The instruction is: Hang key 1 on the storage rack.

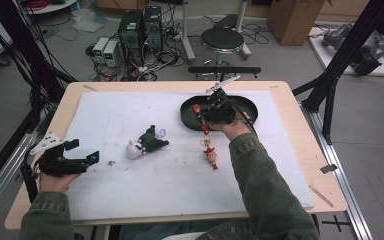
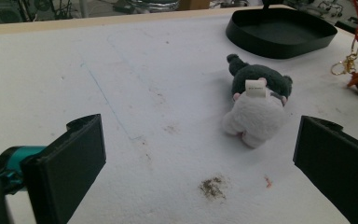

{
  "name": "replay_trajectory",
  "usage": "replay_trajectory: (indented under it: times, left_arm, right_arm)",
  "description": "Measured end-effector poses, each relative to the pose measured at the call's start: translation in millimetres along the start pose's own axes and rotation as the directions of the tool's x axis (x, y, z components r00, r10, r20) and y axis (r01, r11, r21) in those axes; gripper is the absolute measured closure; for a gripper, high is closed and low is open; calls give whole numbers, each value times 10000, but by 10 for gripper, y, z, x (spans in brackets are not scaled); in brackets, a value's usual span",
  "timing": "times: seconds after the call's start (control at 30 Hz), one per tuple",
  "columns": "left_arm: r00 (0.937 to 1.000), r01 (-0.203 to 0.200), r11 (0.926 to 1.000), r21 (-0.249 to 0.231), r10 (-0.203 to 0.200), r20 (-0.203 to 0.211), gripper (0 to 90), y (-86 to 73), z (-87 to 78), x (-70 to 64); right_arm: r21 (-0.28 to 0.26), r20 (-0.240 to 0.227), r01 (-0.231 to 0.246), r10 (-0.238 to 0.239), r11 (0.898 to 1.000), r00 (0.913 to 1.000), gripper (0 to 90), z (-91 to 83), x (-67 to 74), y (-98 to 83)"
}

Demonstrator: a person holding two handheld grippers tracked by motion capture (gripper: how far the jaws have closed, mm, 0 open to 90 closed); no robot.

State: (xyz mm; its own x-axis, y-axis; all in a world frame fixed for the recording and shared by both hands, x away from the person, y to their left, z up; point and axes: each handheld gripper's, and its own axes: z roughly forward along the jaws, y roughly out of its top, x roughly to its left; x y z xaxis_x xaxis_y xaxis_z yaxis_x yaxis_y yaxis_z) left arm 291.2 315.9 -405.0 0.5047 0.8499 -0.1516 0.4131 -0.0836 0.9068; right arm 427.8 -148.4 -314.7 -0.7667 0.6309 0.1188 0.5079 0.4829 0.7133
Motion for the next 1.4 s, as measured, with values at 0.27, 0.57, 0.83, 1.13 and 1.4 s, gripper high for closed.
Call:
replay_trajectory:
  times: [0.27, 0.57, 0.83, 1.13, 1.4]
  left_arm:
    - [10000, 14, 10000, 26, -14, 56, 26, -4, 8, 2]
    - [9997, 153, 9999, 17, -153, 176, 26, -8, 8, 13]
    - [9987, 322, 9994, -102, -318, 394, 26, -13, 8, 18]
    - [9986, 311, 9995, -75, -308, 437, 26, -15, 12, 15]
    - [9986, 332, 9994, -111, -328, 408, 26, -24, 13, 26]
  right_arm:
    - [-1293, -27, -713, 716, 9890, 9974, 751, -334, -138, 121]
    - [-2373, 547, -1011, 1172, 9662, 9916, 752, -731, -174, 275]
    - [-2885, 719, -1773, 2059, 9409, 9759, 752, -864, -320, 291]
    - [-3063, 787, -2169, 2517, 9269, 9646, 752, -950, -417, 396]
    - [-3209, 766, -2270, 2641, 9195, 9614, 752, -892, -575, 602]
